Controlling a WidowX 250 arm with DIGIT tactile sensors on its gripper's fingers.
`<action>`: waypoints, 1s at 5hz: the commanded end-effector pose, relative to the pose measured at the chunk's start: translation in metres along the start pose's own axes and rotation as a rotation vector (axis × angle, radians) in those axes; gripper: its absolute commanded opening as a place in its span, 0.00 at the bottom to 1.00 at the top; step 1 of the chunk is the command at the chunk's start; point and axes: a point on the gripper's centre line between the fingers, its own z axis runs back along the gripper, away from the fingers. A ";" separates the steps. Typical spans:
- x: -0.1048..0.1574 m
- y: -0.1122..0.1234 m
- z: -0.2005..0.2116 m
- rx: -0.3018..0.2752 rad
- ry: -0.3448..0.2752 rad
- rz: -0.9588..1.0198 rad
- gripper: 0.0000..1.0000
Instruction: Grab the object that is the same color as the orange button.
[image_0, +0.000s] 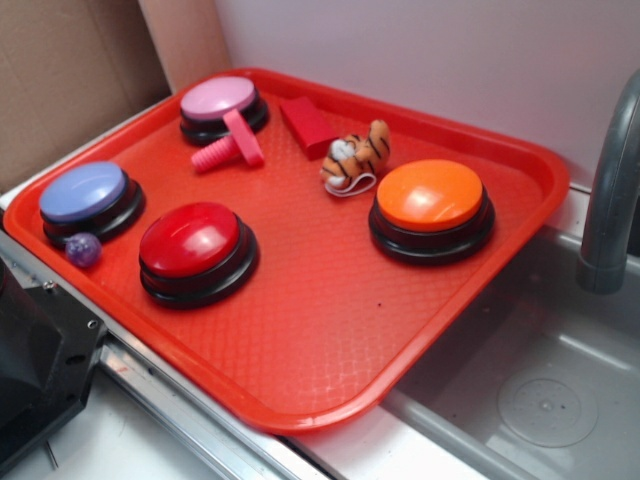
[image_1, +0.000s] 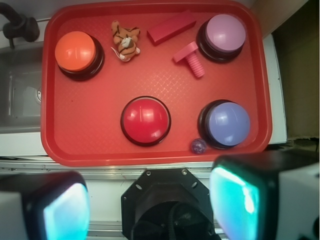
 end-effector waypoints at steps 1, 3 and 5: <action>0.000 0.000 0.000 0.000 0.000 0.000 1.00; 0.044 -0.009 -0.032 0.023 -0.026 0.005 1.00; 0.099 -0.007 -0.083 -0.021 -0.034 0.035 1.00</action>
